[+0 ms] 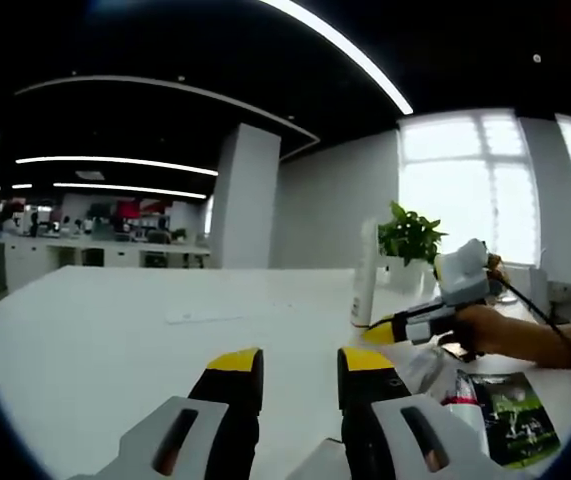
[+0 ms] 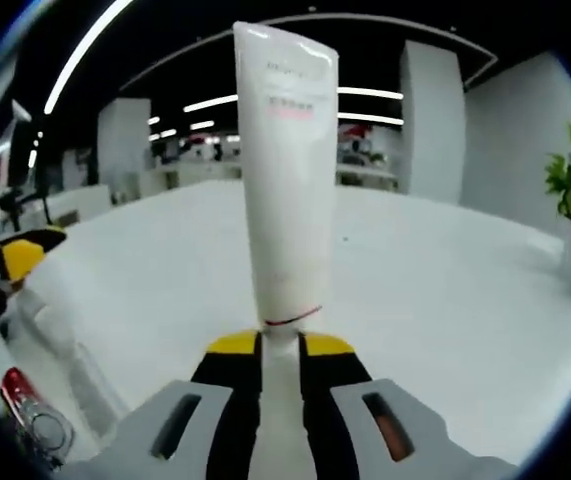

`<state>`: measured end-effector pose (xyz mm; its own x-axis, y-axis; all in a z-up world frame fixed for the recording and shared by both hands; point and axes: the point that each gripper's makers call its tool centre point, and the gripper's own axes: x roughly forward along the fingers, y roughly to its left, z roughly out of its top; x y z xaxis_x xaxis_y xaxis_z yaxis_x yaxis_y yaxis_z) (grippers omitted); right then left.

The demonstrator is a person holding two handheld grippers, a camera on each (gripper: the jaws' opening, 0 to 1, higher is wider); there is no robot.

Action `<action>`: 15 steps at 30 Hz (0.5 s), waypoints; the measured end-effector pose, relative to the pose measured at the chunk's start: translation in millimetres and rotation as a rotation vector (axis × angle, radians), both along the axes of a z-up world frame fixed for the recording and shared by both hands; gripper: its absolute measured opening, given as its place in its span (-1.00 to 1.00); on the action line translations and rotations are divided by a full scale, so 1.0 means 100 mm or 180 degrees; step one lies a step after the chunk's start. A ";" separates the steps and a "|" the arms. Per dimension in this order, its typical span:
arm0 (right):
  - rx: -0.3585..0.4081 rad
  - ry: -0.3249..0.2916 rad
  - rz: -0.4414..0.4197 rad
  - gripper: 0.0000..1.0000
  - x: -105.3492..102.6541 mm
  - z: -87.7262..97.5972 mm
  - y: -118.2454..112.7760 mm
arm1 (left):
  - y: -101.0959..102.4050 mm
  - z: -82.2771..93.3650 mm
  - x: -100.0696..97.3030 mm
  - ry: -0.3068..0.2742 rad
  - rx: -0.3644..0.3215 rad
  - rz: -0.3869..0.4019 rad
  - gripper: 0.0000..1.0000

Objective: Arrange the skincare products in the storage area until every visible bottle or jar stands upright without overlapping.

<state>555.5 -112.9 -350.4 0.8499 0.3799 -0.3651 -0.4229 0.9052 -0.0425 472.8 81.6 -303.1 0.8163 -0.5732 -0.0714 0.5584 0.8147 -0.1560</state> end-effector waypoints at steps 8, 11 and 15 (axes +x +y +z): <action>0.0137 -0.0029 0.0164 -0.78 -0.02 0.04 0.14 | 0.00 -0.01 0.00 0.0008 0.0010 0.0000 -0.40; 0.0105 -0.0106 0.0324 -0.78 -0.04 0.07 0.24 | 0.00 -0.01 0.00 0.0005 0.0012 0.0001 -0.40; 0.0022 -0.0266 0.0346 -0.75 -0.06 0.16 0.29 | 0.02 -0.01 0.01 0.0003 0.0006 0.0015 -0.40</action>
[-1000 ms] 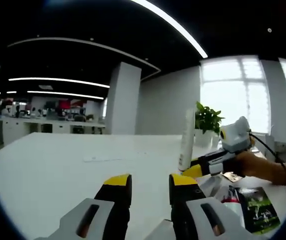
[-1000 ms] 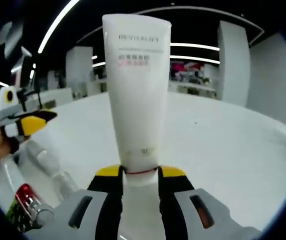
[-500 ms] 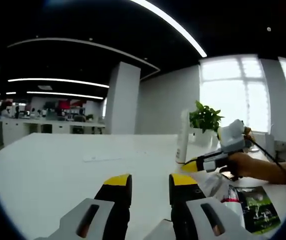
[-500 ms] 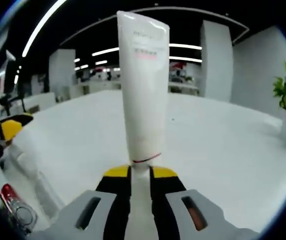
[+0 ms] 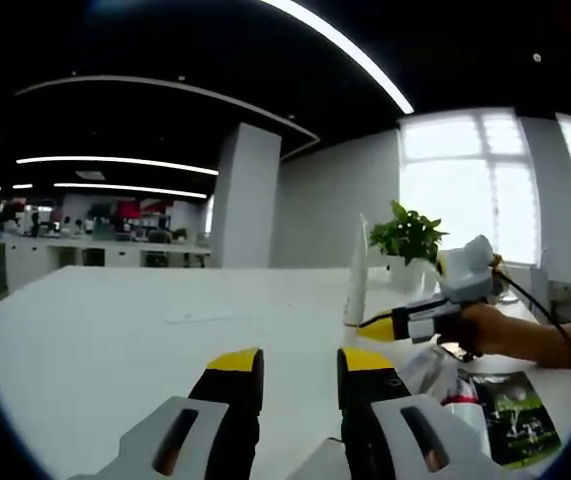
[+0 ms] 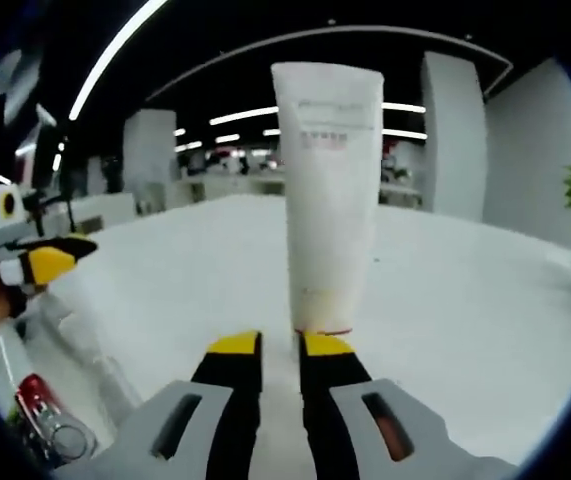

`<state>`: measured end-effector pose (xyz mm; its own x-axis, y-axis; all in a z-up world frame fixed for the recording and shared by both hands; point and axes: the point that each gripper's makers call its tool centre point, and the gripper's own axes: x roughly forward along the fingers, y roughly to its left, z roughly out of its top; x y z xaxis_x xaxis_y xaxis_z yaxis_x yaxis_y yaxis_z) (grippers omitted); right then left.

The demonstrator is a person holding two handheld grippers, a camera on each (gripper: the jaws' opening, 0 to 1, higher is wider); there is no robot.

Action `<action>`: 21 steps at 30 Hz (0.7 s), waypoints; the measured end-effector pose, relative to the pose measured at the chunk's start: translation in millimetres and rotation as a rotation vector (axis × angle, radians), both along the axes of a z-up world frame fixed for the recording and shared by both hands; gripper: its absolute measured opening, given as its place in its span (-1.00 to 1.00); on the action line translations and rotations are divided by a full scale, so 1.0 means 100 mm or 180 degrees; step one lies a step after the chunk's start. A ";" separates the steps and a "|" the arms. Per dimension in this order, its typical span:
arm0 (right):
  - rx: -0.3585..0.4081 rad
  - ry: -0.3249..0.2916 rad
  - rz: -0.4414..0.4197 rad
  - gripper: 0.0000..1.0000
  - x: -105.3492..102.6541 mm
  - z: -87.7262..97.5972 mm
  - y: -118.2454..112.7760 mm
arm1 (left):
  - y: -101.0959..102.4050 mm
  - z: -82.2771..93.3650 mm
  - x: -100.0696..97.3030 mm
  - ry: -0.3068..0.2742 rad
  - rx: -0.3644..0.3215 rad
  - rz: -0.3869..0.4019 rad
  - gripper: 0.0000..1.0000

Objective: Arrange the skincare products in the storage area until every visible bottle or jar stands upright without overlapping.

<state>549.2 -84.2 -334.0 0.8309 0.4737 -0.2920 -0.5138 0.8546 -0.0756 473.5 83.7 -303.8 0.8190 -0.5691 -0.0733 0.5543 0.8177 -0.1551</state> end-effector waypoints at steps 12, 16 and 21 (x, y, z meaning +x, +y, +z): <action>-0.0003 0.0016 -0.0334 -0.33 0.24 -0.07 -0.24 | -0.01 0.00 0.00 0.0004 -0.0013 -0.0005 -0.40; -0.0041 0.0077 -0.0315 -0.37 0.32 -0.12 -0.16 | -0.01 -0.02 0.00 0.0013 0.0019 -0.0002 -0.41; -0.0025 0.0163 -0.0401 -0.48 0.29 -0.14 -0.18 | 0.02 -0.01 0.01 0.0006 0.0005 0.0026 -0.41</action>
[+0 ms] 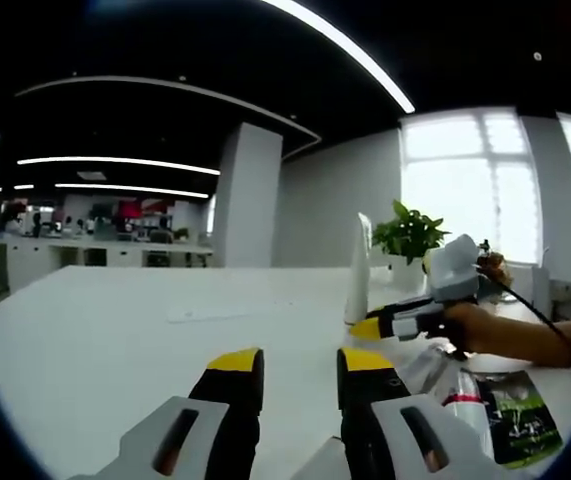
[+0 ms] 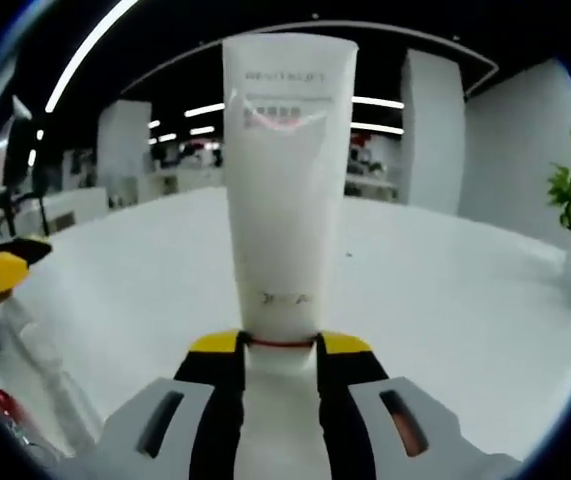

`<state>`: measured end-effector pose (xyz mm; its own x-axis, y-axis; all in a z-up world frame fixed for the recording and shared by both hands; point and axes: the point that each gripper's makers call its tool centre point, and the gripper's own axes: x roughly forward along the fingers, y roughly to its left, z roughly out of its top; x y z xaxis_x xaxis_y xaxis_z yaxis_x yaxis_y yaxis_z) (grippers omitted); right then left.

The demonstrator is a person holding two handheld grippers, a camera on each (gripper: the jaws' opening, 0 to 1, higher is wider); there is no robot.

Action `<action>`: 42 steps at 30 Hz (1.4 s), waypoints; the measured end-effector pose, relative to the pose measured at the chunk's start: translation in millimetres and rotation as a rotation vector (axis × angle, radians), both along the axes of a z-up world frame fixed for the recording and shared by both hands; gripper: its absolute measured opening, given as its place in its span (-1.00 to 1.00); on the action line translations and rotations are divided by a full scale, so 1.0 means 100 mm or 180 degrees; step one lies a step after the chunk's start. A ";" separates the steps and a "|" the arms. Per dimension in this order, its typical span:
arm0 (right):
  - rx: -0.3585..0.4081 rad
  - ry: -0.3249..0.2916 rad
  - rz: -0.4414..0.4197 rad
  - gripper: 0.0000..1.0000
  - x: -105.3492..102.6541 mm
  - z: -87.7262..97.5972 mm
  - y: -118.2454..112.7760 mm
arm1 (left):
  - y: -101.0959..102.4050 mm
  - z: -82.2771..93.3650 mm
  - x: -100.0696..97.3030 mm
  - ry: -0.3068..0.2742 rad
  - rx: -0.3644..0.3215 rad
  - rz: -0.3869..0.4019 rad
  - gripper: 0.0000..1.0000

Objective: Arrange the skincare products in the storage area until every visible bottle or jar stands upright without overlapping.

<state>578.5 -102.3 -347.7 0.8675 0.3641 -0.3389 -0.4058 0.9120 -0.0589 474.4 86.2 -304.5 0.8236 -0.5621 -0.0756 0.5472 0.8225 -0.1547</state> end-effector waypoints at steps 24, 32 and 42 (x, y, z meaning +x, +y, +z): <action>-0.0029 -0.0038 0.0010 -0.48 -0.12 0.03 -0.04 | 0.00 0.03 -0.02 -0.0022 -0.0011 -0.0001 -0.41; 0.0123 -0.0283 0.0266 -0.51 -0.30 0.33 0.02 | 0.00 0.08 -0.03 -0.0043 -0.0054 -0.0075 -0.36; 0.0536 -0.1263 0.1418 -0.49 -0.86 1.10 0.45 | -0.08 0.29 -0.13 -0.0280 -0.0247 -0.0312 -0.24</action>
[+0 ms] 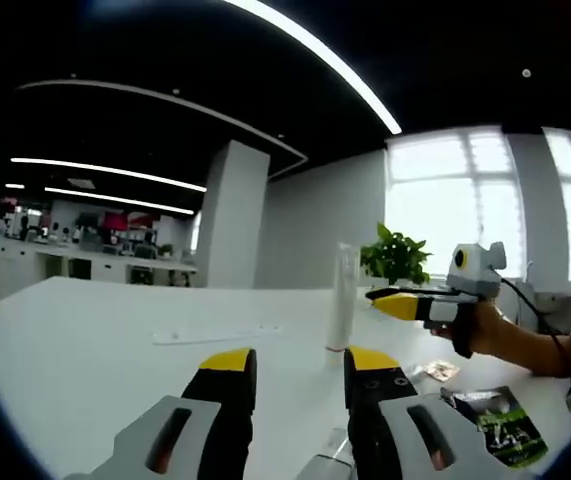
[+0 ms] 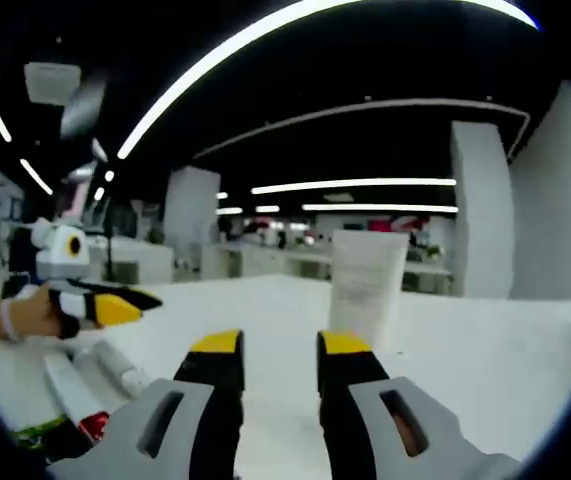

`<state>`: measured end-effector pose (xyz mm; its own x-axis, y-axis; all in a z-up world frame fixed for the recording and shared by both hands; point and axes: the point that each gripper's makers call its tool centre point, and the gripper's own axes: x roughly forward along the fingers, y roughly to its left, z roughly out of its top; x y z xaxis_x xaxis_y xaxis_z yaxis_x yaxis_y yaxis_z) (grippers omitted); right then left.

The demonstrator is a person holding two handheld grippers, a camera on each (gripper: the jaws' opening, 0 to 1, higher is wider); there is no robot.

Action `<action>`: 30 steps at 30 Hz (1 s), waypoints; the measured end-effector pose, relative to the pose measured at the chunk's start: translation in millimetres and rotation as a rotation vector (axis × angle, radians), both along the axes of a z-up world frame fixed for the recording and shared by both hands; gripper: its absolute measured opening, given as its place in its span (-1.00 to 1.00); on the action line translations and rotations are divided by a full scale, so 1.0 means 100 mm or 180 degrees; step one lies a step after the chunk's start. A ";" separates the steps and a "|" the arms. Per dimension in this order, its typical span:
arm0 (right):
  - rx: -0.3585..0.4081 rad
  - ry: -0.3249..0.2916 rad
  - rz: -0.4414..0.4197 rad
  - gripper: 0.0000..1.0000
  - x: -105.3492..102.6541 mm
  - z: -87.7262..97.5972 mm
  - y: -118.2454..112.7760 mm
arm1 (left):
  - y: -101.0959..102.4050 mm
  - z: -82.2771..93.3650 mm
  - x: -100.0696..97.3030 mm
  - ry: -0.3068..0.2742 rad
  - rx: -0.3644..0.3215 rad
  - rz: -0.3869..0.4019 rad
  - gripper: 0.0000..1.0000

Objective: Arrange the skincare products in the storage area until every visible bottle or jar stands upright without overlapping.

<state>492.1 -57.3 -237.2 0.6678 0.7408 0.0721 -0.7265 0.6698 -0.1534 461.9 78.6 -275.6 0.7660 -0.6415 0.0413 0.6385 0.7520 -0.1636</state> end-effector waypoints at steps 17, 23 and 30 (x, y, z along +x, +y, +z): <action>-0.0339 0.0304 0.1878 0.24 -0.84 -0.27 0.36 | -0.25 0.06 -0.31 -0.0064 0.0377 -0.0827 0.99; -0.0530 0.0458 0.1927 0.16 -0.86 -0.36 0.24 | -0.26 -0.20 -0.49 -0.0282 0.1485 -0.0920 0.99; -0.0870 0.0610 0.2070 0.18 -0.98 -0.56 0.23 | -0.31 -0.23 -0.85 0.0059 0.1379 -0.1458 0.81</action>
<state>394.2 -34.4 -292.7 0.0690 0.9668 -0.2461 -0.9953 0.0497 -0.0836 376.4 47.8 -298.9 0.4076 -0.8602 -0.3065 0.9115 0.4032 0.0805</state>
